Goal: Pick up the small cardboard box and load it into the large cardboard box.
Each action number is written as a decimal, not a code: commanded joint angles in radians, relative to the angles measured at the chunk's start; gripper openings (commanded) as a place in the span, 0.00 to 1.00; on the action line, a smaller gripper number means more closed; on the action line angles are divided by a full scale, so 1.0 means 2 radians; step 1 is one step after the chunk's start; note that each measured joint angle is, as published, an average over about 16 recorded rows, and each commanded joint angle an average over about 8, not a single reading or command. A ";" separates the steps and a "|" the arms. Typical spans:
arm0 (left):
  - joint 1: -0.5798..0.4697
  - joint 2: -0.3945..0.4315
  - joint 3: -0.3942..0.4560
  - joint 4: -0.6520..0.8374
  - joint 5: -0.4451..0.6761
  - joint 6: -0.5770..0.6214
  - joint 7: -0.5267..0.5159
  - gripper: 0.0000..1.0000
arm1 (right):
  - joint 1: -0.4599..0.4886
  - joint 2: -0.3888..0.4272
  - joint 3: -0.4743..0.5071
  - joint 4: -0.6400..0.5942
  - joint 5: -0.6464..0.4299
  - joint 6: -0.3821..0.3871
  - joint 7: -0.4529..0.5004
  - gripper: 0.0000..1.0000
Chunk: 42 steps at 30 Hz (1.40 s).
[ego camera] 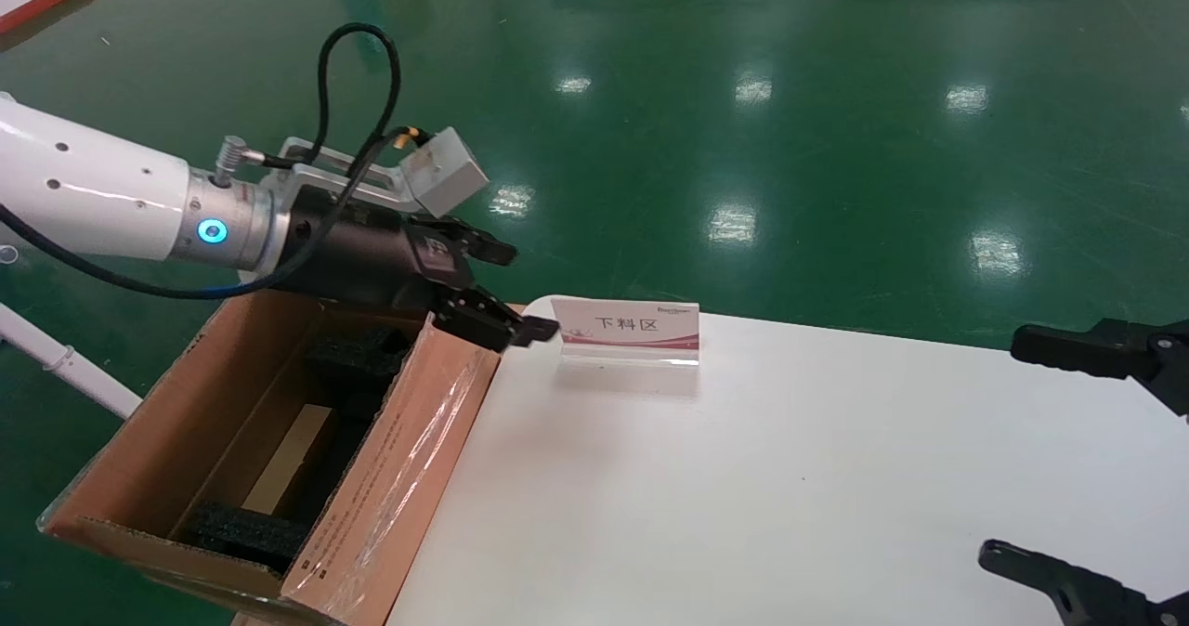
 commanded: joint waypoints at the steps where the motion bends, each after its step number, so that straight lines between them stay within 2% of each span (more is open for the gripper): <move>1: 0.022 0.003 -0.030 -0.002 -0.008 0.011 0.012 1.00 | 0.000 0.000 0.000 0.000 0.000 0.000 0.000 1.00; 36: 0.410 0.054 -0.547 -0.035 -0.156 0.207 0.230 1.00 | -0.001 -0.001 0.002 0.001 -0.001 -0.001 0.001 1.00; 42: 0.448 0.058 -0.597 -0.038 -0.170 0.226 0.250 1.00 | -0.001 -0.001 0.003 0.001 -0.002 -0.001 0.002 1.00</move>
